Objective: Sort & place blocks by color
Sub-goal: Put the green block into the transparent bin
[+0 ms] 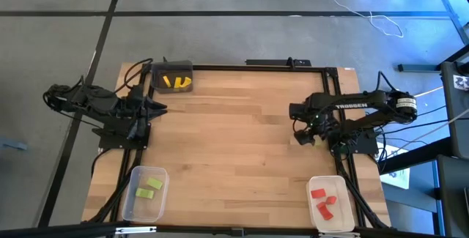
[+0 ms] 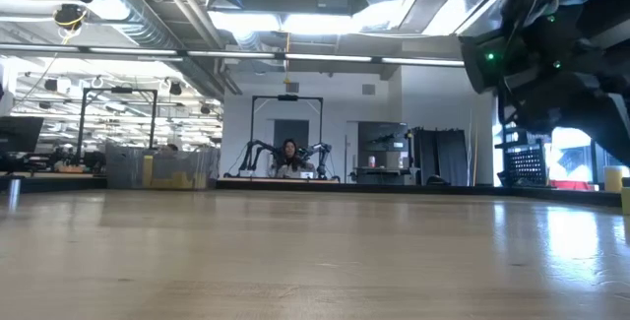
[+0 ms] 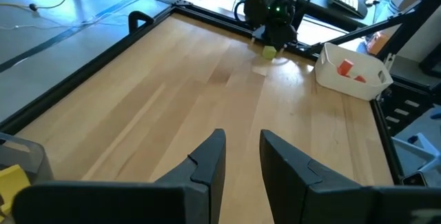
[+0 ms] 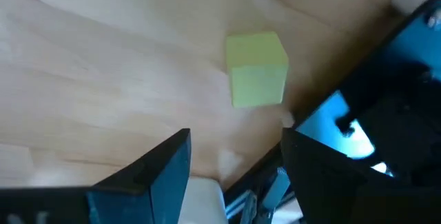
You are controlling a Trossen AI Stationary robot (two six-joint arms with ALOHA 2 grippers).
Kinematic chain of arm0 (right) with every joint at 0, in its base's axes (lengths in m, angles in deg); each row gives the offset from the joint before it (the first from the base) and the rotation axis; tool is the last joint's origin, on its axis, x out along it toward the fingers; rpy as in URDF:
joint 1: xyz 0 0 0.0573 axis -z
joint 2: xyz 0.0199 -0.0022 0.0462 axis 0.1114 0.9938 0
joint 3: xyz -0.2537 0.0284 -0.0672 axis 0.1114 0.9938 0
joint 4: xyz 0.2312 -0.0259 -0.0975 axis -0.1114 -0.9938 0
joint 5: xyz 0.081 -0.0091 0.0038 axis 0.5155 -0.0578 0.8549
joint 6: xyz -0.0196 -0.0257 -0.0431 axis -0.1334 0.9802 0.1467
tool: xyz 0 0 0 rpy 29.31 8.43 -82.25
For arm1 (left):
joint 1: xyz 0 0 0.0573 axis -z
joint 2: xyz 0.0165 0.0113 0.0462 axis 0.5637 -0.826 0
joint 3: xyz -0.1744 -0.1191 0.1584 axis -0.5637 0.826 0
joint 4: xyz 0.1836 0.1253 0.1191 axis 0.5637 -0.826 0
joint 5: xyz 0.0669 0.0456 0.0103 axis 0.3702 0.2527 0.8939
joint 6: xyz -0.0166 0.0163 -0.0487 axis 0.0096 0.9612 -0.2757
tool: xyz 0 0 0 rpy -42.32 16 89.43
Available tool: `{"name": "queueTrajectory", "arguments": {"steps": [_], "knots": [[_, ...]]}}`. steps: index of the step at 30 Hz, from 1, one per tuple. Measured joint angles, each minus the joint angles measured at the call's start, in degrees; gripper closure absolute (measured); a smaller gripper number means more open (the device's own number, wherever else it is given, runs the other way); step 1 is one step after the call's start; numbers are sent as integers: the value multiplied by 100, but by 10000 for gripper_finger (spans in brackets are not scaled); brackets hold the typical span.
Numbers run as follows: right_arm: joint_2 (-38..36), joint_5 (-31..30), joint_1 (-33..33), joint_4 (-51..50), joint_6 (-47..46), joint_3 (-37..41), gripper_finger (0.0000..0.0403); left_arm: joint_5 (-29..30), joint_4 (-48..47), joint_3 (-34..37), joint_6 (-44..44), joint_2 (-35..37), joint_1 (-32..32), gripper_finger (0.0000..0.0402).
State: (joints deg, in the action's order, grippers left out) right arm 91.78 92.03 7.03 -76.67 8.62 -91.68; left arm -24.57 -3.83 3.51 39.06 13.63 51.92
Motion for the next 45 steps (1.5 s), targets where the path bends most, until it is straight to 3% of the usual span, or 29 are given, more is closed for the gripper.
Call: {"name": "queueTrajectory", "arguments": {"steps": [11, 18, 25, 35, 45], "knots": [[11, 9, -14, 339, -699, 138, 177, 7, 173, 0, 2, 2, 0, 321], [15, -445, -14, 402, -910, 146, 177, 1, 204, 0, 2, 2, 0, 321], [325, -133, -14, 489, -1757, 146, 177, -6, 210, 0, 2, 2, 0, 321], [1135, -125, -14, 759, -1585, 128, 177, -12, 212, 0, 2, 2, 0, 321], [1276, -120, -19, 877, -1303, -220, 177, -14, 212, 0, 19, 4, 0, 321]]}}
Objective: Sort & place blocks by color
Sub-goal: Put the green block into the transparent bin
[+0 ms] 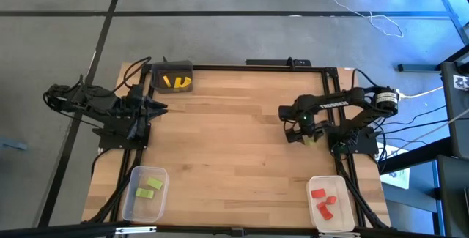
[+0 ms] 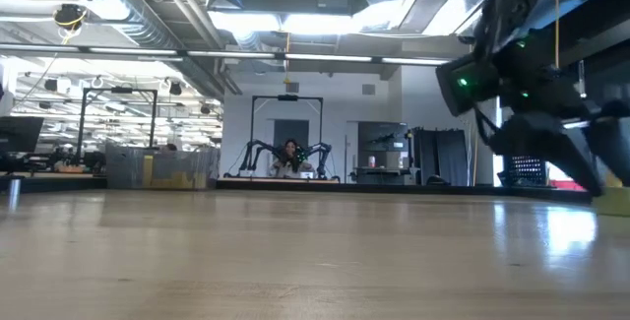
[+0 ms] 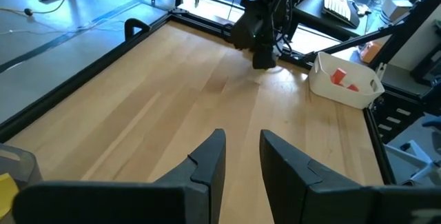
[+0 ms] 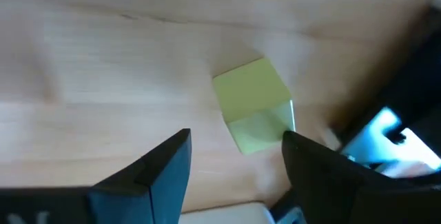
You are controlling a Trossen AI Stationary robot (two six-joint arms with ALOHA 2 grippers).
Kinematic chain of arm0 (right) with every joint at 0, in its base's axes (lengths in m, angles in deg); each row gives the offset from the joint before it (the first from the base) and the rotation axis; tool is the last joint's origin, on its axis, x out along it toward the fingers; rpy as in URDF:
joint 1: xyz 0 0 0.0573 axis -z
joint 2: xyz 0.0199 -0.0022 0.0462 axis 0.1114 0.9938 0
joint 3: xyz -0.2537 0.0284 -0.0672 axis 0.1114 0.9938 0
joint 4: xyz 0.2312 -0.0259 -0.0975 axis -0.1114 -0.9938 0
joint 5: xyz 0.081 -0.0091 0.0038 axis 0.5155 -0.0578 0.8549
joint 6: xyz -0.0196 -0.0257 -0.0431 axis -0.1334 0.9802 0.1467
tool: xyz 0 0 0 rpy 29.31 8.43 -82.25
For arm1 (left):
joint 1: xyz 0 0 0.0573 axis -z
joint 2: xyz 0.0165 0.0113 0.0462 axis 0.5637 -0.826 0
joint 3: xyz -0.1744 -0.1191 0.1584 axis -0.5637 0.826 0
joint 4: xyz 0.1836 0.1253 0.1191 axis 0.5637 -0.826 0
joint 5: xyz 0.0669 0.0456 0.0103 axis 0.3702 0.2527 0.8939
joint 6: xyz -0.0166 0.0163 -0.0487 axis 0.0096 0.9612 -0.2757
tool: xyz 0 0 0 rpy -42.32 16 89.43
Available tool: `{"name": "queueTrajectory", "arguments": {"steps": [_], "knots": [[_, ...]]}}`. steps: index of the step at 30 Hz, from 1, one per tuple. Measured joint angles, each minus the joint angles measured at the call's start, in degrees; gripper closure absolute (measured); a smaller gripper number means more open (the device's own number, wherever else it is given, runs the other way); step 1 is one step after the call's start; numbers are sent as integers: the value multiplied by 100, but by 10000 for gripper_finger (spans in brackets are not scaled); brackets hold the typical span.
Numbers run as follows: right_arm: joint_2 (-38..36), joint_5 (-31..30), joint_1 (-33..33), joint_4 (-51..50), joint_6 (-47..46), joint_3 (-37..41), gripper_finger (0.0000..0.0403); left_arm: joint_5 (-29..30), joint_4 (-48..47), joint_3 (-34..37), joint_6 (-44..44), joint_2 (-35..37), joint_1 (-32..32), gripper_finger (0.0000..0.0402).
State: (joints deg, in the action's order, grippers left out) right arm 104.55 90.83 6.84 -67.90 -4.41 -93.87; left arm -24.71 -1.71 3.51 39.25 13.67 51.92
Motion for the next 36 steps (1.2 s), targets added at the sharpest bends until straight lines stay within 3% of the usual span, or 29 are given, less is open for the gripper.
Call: {"name": "queueTrajectory", "arguments": {"steps": [7, 12, 17, 22, 28, 36], "knots": [[-9, -99, 0, 723, 435, -530, 177, 0, 0, 0, 130, 0, 0, 321], [11, -656, 0, 1404, 895, -876, 177, -107, -2, 0, 132, 0, -2, 321], [20, -1257, 3, 1294, 1066, -1122, 177, -145, -2, 0, 127, 0, -1, 321], [18, -1270, 2, 1152, 1493, -1308, 177, -149, -2, 0, 124, 0, -1, 321], [11, -1364, 3, 196, 1287, -1339, 177, -149, -2, 0, 81, 0, -1, 321], [11, -1381, -22, 469, 3692, -1339, 177, -146, -2, 0, 84, 0, 0, 321]]}}
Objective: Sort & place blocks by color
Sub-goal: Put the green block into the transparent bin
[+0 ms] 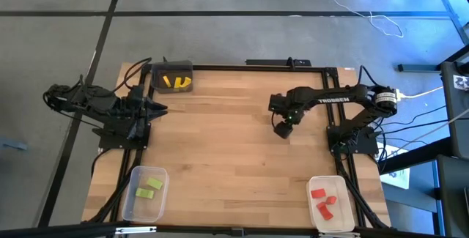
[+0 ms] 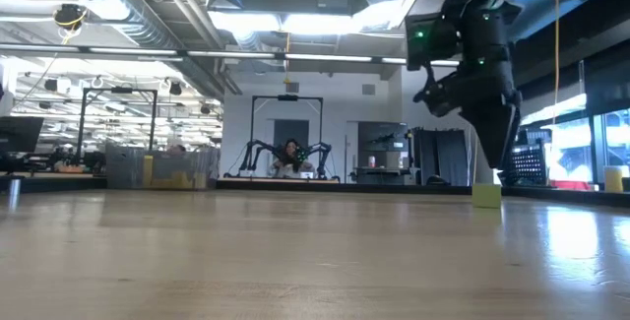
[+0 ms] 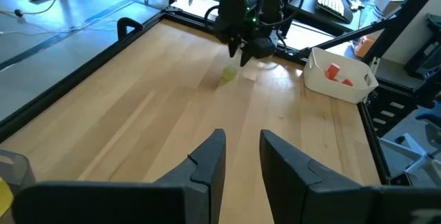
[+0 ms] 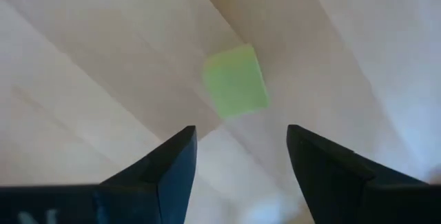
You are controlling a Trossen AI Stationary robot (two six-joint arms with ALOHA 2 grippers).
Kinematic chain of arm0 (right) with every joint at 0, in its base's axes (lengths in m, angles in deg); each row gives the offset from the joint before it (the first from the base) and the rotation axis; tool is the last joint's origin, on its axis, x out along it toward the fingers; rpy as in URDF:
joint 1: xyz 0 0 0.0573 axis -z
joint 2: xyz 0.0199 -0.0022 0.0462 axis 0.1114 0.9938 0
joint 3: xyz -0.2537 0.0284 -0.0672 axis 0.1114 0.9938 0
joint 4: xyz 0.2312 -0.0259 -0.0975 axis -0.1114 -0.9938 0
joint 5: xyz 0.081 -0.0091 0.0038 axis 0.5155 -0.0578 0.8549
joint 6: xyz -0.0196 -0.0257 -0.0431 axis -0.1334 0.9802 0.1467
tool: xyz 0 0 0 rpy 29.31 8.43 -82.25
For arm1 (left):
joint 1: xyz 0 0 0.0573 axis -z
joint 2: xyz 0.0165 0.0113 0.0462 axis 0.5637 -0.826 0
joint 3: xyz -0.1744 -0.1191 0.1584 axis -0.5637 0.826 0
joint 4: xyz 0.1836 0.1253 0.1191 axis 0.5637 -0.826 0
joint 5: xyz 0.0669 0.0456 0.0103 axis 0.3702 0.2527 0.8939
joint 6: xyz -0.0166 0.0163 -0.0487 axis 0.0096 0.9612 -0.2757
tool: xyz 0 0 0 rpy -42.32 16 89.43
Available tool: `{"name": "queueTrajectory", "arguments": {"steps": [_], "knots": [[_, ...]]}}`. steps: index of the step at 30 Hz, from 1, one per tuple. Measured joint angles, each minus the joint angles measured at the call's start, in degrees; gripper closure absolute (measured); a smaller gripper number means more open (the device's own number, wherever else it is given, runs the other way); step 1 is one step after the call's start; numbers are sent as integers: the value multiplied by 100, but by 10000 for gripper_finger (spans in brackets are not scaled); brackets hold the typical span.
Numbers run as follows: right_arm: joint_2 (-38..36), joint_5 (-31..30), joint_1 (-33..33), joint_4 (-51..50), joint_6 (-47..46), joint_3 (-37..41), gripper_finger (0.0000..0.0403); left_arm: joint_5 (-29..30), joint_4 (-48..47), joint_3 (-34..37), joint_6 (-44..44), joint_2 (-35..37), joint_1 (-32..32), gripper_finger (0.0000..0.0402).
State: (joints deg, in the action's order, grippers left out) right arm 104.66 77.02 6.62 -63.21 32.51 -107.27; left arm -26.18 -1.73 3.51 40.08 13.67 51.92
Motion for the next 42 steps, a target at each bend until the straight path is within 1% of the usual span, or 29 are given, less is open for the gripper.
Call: {"name": "queueTrajectory", "arguments": {"steps": [4, 7, 11, 17, 22, 27, 30, 37, 39, 42], "knots": [[0, -104, -1, 194, 801, 2, 177, 0, 0, 0, 0, 0, -1, 321], [0, -145, -2, 309, 1191, 7, 177, 0, 0, 0, -2, 0, -1, 321], [-2, -142, -2, 334, 1265, 7, 177, 0, -2, 0, -4, 0, -1, 321], [73, -87, -13, 363, 1623, 9, 177, 2, -2, 0, -2, 0, 0, 321], [442, 109, -13, 396, 1707, 11, 177, 2, -2, 0, -2, 0, -1, 321], [871, -77, -15, 443, 1853, 13, 177, 38, -2, 0, -2, 0, 0, 321], [1087, -85, -15, 559, 2025, 13, 177, 39, -1, 0, -1, 0, -1, 321], [1237, -145, -15, 708, 2147, 6, 177, 46, -3, 0, -1, 0, -2, 321], [1215, -208, -17, 712, 2163, 7, 181, 47, -3, 0, 0, 0, -1, 321], [1217, -227, -15, 721, 2215, -3, 203, 47, -4, 0, 0, 0, -2, 321]]}}
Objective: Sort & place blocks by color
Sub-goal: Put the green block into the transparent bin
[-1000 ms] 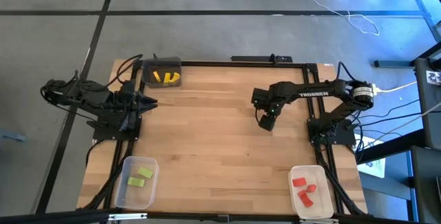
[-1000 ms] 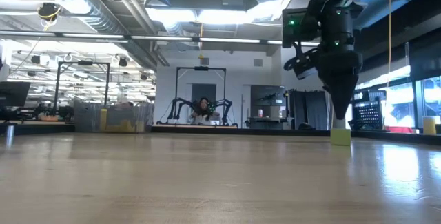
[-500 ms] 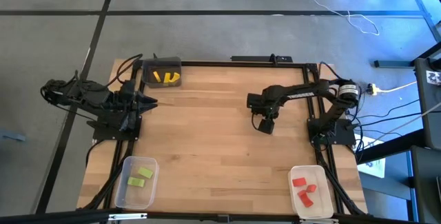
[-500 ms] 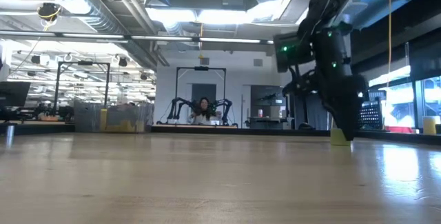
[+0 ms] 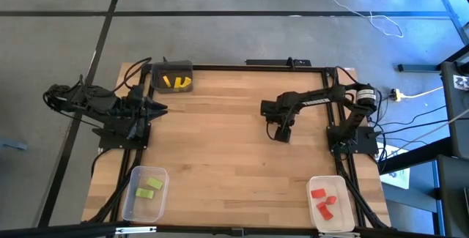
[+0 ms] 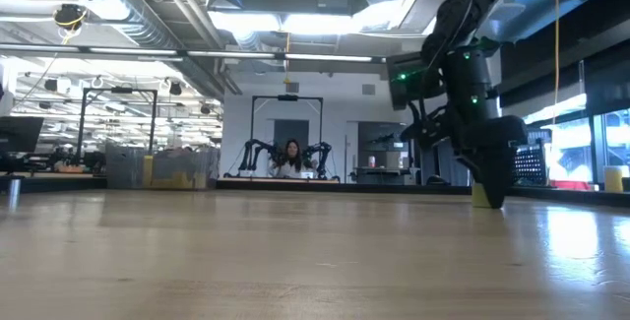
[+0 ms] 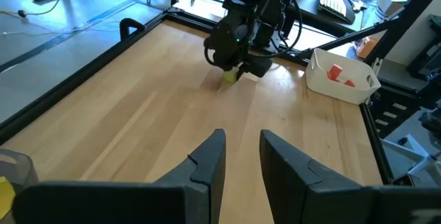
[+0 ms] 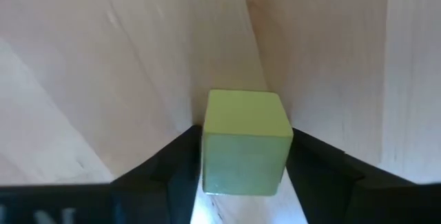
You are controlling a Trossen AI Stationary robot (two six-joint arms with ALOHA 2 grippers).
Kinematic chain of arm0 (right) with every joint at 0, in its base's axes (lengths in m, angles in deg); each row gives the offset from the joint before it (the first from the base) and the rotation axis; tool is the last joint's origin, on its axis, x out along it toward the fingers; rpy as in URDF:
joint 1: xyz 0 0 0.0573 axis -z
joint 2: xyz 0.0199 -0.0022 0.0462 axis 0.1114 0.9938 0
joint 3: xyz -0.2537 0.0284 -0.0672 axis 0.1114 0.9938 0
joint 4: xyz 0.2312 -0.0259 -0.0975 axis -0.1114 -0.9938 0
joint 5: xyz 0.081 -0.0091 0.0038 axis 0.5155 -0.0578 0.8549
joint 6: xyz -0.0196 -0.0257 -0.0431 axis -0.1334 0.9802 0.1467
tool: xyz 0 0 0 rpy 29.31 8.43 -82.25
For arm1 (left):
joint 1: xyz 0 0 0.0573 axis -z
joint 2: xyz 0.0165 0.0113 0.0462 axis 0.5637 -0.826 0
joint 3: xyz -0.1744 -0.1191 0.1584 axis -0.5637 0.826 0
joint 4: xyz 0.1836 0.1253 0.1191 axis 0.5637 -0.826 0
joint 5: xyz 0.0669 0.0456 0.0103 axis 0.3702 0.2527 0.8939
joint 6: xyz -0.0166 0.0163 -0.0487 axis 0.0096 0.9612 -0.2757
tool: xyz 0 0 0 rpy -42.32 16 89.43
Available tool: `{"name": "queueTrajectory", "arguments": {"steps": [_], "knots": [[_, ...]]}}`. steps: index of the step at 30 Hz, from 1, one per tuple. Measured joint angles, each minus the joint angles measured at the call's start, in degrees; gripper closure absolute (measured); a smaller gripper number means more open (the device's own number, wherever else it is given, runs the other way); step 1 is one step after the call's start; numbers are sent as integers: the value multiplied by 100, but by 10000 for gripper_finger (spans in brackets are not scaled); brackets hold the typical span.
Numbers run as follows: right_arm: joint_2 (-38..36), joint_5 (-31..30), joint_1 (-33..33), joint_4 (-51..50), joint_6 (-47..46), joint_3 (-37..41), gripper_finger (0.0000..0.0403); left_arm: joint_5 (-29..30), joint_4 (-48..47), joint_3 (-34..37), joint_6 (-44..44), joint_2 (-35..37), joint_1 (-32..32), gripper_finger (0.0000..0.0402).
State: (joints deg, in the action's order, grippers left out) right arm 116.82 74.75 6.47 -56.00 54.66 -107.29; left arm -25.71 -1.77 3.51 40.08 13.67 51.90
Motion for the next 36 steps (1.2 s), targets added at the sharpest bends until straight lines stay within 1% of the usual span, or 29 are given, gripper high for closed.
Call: {"name": "queueTrajectory", "arguments": {"steps": [5, 8, 10, 15, 17, 19, 24, 28, 31, 33, 36], "knots": [[17, -17, 0, 1, 63, -93, 269, -1, 0, 0, 0, 0, 0, 321], [36, -20, 0, 93, 79, -201, 273, -1, -2, 0, 0, 0, 2, 321], [47, -22, 0, 358, 109, -327, 273, 31, -2, 0, -66, 0, 2, 321], [49, -42, -29, 919, 118, -782, 273, 593, -7, 0, -888, 0, 0, 321], [39, -216, -75, 1187, 225, -1054, 273, 725, -8, 0, -1245, 0, 0, 321], [38, -535, -130, 1215, 372, -1334, 273, 742, -21, 0, -1446, 0, 0, 321], [38, -1474, -285, 1468, 856, -2069, 273, 750, -63, 0, -1649, -41, 0, 321], [36, -2066, -369, 1841, 1297, -2517, 273, 916, -22, 0, -1862, -220, 0, 321], [36, -2342, -415, 2116, 1725, -2720, 273, 930, -9, 0, -2076, -300, 0, 321], [36, -2442, -449, 2424, 2021, -2771, 273, 1017, 125, 0, -2622, -360, -4, 321], [36, -2513, -493, 2820, 2345, -2786, 273, 1343, 445, 0, -3285, -473, -10, 321]]}}
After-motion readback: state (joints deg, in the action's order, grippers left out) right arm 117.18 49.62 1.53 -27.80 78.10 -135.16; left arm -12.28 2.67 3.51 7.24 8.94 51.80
